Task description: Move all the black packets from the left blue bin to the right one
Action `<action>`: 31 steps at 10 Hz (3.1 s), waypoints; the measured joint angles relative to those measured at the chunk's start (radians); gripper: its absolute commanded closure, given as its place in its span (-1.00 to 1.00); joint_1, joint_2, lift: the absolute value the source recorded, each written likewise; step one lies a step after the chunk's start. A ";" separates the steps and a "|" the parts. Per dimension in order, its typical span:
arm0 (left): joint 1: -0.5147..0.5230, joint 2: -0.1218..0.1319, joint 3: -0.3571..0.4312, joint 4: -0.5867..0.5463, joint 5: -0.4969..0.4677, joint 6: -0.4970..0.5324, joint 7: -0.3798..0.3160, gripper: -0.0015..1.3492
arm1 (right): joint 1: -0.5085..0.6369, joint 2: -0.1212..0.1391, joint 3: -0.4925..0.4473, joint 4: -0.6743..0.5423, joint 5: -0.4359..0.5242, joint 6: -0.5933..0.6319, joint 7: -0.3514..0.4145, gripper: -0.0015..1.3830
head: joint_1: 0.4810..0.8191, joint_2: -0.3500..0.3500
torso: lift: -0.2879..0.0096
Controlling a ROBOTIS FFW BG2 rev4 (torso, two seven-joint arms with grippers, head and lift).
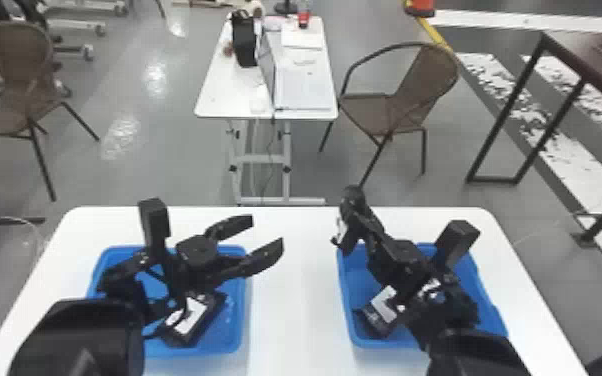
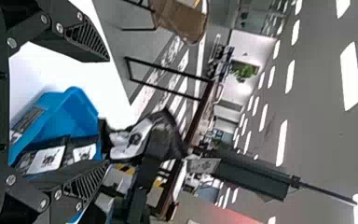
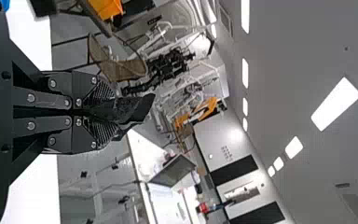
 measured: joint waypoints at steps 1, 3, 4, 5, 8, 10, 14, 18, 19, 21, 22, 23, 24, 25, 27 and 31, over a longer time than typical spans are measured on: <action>0.045 0.000 0.058 -0.046 0.033 -0.008 0.043 -0.82 | 0.002 -0.009 -0.050 0.039 0.013 0.007 0.000 0.75 | 0.27 -0.23 | 0.94; 0.126 -0.013 0.156 -0.096 0.083 -0.051 0.121 -0.81 | -0.013 -0.021 -0.126 0.152 0.033 0.002 -0.003 0.75 | 0.27 -0.21 | 0.94; 0.165 -0.021 0.194 -0.128 0.092 -0.063 0.188 -0.81 | -0.033 -0.023 -0.165 0.219 0.044 -0.002 -0.003 0.75 | 0.27 -0.19 | 0.94; 0.202 -0.030 0.216 -0.168 0.104 -0.044 0.277 -0.81 | -0.058 -0.027 -0.203 0.289 0.053 -0.004 -0.003 0.75 | 0.27 -0.17 | 0.94; 0.250 -0.038 0.224 -0.219 0.133 -0.020 0.377 -0.81 | -0.128 -0.069 -0.243 0.461 0.062 -0.004 -0.024 -0.45 | 0.27 -0.24 | 0.94; 0.270 -0.038 0.200 -0.278 0.184 0.053 0.490 -0.81 | -0.109 -0.073 -0.258 0.452 0.050 -0.008 -0.046 -0.86 | 0.27 -0.29 | 0.94; 0.263 -0.021 0.202 -0.312 0.181 0.260 0.537 -0.76 | 0.038 -0.019 -0.258 0.190 0.017 -0.047 -0.044 -0.81 | 0.27 -0.25 | 0.94; 0.160 0.036 0.213 -0.297 -0.053 0.632 0.500 -0.69 | 0.143 0.013 -0.232 -0.045 -0.025 -0.051 -0.010 -0.81 | 0.27 -0.06 | 0.94; 0.103 0.065 0.190 -0.253 -0.111 0.719 0.434 -0.68 | 0.151 0.014 -0.220 -0.067 -0.040 -0.051 -0.008 -0.81 | 0.27 -0.05 | 0.94; -0.026 0.104 0.129 -0.096 -0.247 0.774 0.237 -0.68 | 0.156 0.015 -0.204 -0.083 -0.062 -0.051 -0.002 -0.81 | 0.27 -0.05 | 0.94; -0.082 0.097 0.109 -0.025 -0.356 0.779 0.152 -0.68 | 0.154 0.015 -0.195 -0.083 -0.069 -0.051 0.000 -0.81 | 0.27 -0.04 | 0.94; -0.126 0.075 0.108 0.037 -0.467 0.778 0.084 -0.68 | 0.152 0.015 -0.188 -0.083 -0.076 -0.051 0.000 -0.81 | 0.27 -0.04 | 0.94; -0.163 0.053 0.114 0.103 -0.557 0.759 0.026 -0.68 | 0.151 0.015 -0.182 -0.081 -0.080 -0.051 0.000 -0.81 | 0.27 -0.04 | 0.94; -0.201 0.043 0.107 0.179 -0.610 0.734 -0.009 -0.68 | 0.150 0.015 -0.176 -0.079 -0.084 -0.051 0.001 -0.81 | 0.27 -0.05 | 0.94; -0.262 0.046 0.072 0.312 -0.640 0.702 -0.028 -0.68 | 0.141 0.015 -0.160 -0.076 -0.093 -0.051 0.009 -0.81 | 0.27 -0.05 | 0.94; -0.328 0.049 0.053 0.486 -0.675 0.667 -0.031 0.29 | 0.131 0.017 -0.147 -0.069 -0.110 -0.051 0.017 -0.81 | 0.27 -0.01 | 0.94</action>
